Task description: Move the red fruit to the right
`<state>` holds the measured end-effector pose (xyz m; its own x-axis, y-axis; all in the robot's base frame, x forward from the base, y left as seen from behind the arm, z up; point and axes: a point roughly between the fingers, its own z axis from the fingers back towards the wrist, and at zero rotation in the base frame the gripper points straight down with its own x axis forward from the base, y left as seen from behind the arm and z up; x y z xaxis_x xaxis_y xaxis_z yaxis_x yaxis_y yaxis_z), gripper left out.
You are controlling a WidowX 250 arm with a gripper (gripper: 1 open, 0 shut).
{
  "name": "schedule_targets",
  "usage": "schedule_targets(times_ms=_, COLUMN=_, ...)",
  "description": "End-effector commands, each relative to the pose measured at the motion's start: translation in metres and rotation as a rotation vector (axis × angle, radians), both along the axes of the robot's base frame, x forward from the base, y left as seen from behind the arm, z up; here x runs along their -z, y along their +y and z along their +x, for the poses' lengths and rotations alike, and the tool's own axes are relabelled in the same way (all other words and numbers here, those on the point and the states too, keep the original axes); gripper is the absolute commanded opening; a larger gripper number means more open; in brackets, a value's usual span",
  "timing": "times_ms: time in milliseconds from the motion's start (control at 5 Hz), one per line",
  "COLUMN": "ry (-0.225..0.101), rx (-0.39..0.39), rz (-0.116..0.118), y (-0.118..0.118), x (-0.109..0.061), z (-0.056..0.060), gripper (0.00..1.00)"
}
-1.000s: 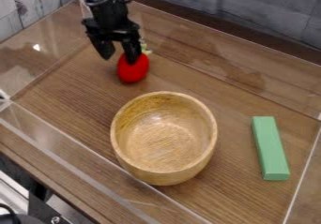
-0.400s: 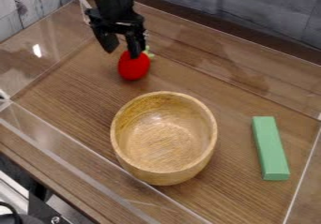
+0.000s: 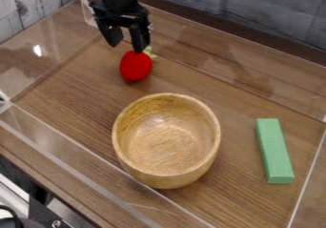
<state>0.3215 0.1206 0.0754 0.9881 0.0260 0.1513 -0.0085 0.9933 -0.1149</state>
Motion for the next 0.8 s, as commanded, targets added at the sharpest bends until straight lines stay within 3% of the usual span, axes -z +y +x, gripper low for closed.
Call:
schedule_targets(times_ms=0, ry=-0.033, rx=-0.008, rz=0.047, y=0.002, x=-0.007, z=0.011, gripper=1.00)
schedule_targets(times_ms=200, ry=-0.004, rx=-0.027, rz=0.055, y=0.004, x=0.005, z=0.012, gripper=1.00)
schedule_targets(times_ms=400, ry=0.000, rx=-0.050, rz=0.057, y=0.009, x=0.005, z=0.014, gripper=0.00)
schedule_targets(times_ms=600, ry=0.002, rx=-0.081, rz=0.060, y=0.006, x=0.010, z=0.019, gripper=0.00)
